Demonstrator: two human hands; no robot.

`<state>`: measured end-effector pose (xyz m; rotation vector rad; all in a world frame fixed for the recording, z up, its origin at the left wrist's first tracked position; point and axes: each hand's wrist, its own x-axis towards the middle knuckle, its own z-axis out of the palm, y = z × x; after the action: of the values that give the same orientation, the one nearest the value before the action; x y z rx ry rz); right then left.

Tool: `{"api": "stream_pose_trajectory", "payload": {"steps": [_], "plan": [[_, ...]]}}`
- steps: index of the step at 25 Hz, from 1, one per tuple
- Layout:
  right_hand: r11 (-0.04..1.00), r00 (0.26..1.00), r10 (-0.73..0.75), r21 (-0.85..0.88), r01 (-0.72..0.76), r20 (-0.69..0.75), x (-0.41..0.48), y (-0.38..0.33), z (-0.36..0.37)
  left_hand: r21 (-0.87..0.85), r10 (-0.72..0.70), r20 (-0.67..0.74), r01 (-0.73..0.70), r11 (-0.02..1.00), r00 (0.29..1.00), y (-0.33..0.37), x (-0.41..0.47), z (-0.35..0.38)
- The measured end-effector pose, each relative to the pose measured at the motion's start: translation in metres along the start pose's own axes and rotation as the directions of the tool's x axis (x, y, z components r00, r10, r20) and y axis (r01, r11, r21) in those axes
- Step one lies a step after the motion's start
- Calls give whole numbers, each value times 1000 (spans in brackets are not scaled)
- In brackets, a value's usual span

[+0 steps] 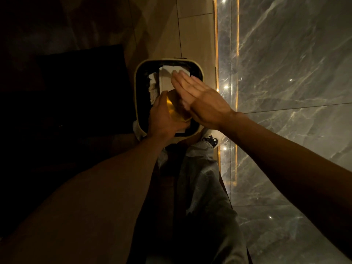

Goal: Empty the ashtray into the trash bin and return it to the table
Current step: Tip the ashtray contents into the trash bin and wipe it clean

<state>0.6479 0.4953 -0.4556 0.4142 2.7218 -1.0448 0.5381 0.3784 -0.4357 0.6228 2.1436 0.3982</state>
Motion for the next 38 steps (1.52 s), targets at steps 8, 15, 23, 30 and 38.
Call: {"api": "stream_pose_trajectory", "payload": {"steps": [8,15,23,30,38], "plan": [[999,999,43,12,-43,-20,-7,-5,8,12,-19,13,18,1000,1000,1,-1,-1],[999,1000,8,-40,-7,13,-6,-13,12,-13,-3,-4,3,1000,1000,4,1,-2],[996,993,82,-24,-84,-85,-2,-18,4,47,5,-6,-5,999,1000,0,11,-3],[995,993,103,19,-102,-65,-3,-13,11,37,6,-17,-5,999,1000,0,10,1],[1000,970,18,15,-22,243,7,-9,20,20,-65,-25,65,998,998,-15,7,2]]}}
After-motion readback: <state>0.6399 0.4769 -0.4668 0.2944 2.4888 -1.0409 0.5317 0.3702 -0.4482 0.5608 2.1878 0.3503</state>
